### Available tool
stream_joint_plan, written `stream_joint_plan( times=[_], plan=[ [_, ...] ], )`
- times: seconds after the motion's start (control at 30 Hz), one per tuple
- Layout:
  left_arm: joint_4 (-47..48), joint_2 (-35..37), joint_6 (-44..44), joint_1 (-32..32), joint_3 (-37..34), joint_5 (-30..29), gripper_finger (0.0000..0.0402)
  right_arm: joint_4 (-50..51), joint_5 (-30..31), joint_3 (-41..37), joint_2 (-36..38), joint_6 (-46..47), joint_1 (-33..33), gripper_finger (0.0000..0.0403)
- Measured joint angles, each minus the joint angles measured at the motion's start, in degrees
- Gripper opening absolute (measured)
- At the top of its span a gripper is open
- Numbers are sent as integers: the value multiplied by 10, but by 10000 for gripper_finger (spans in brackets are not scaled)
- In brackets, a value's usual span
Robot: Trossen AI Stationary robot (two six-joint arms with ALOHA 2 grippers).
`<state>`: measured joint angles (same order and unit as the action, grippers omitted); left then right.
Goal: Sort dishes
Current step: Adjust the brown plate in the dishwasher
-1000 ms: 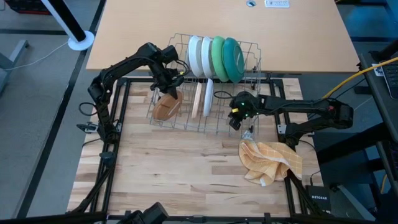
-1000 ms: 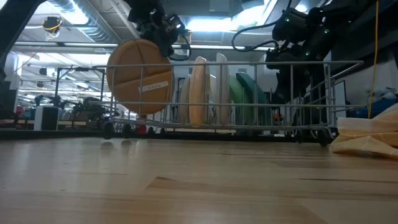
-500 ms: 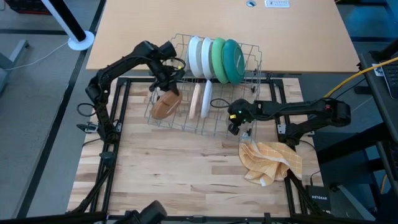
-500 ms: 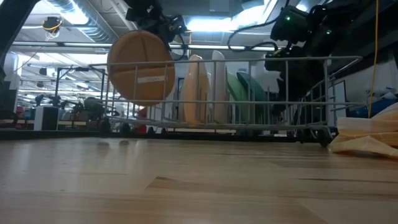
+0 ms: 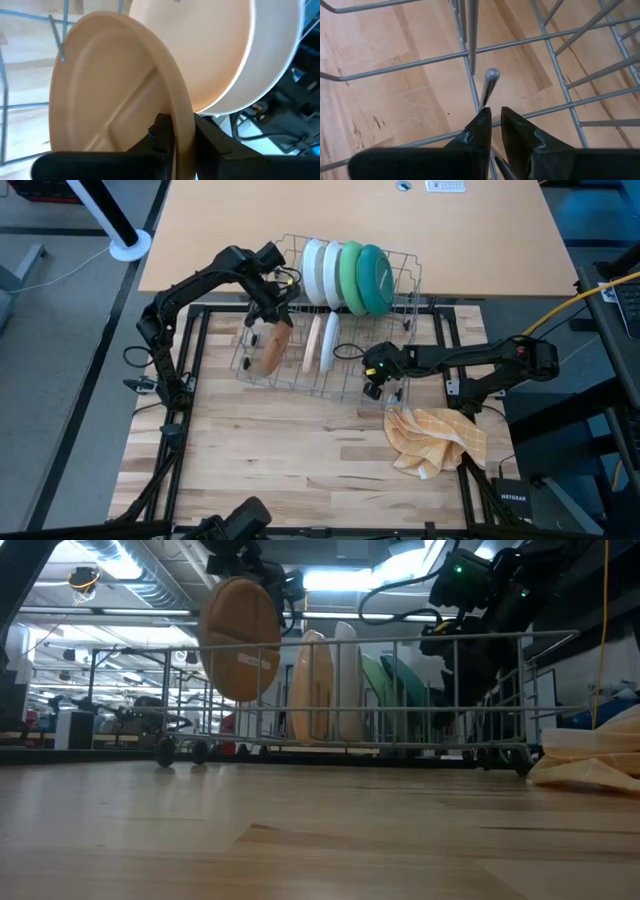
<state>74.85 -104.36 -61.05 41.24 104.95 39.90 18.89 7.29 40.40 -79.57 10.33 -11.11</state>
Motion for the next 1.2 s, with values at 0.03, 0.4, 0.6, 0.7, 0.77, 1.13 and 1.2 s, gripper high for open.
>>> stream_joint_plan(
  times=[0.03,0.4,0.6,0.7,0.77,1.13,1.2],
  plan=[
    [-9,0,-7,0,0,-3,43,-3,0,0,0,0,0,48],
    [-78,0,-59,0,0,-62,21,-26,0,-1,-2,-1,-1,48],
    [-85,-1,-50,-4,0,-73,25,-26,-2,-1,-2,-1,-1,48],
    [-89,-1,-51,-4,0,-88,17,-26,-2,-1,-2,-1,-1,48],
    [-95,-1,-54,-4,0,-97,14,-26,-2,-1,-2,-1,-1,48],
    [-115,-2,-68,-3,0,-135,14,-26,-2,-1,-2,-1,0,49],
    [-115,-2,-73,-3,0,-146,15,-26,-2,-1,-2,-1,0,49]
  ],
)
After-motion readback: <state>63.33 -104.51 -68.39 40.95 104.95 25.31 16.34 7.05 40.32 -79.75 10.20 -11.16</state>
